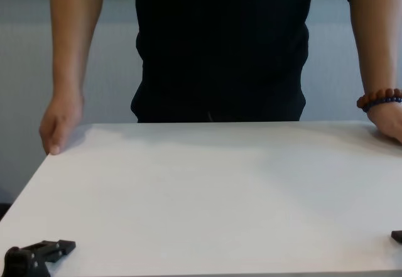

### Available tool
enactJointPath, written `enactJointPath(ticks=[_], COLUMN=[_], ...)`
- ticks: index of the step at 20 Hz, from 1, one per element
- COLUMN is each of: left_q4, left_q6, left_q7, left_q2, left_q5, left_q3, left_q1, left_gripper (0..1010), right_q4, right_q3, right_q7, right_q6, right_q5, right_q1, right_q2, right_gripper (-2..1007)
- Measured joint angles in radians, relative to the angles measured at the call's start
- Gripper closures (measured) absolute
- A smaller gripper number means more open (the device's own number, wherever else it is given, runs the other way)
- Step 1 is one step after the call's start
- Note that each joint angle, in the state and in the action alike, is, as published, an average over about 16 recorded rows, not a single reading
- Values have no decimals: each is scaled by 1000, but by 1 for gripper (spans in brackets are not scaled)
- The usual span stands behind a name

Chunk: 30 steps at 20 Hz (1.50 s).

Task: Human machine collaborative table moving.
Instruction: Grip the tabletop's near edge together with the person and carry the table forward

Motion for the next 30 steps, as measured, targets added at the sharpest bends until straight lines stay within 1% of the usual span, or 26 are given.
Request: enactJointPath(ticks=[3,6,11,16,22,30], left_q4=[-7,-16,-35,-48,-42,-11], left_q6=[2,6,15,22,27,32], left_q7=[-4,-9,-16,-24,-35,-43], left_q2=[1,0,-4,-10,-23,-44], left_q5=[3,6,12,18,21,28], left_q3=[2,4,6,10,19,38], left_q1=[-10,-20,-37,-55,-82,-124], left_gripper=[734,734,735,736,737,736], right_q4=[0,-8,-25,-28,-10,35], right_q3=[9,18,28,33,34,31], right_q7=[9,22,45,65,76,76], right_q6=[2,5,5,0,-14,-34], right_q5=[-7,-17,-39,-58,-69,-69], right_q1=[7,15,32,55,82,117], right_q2=[-9,-13,-11,-9,-6,3], right_gripper=[688,689,690,690,690,690])
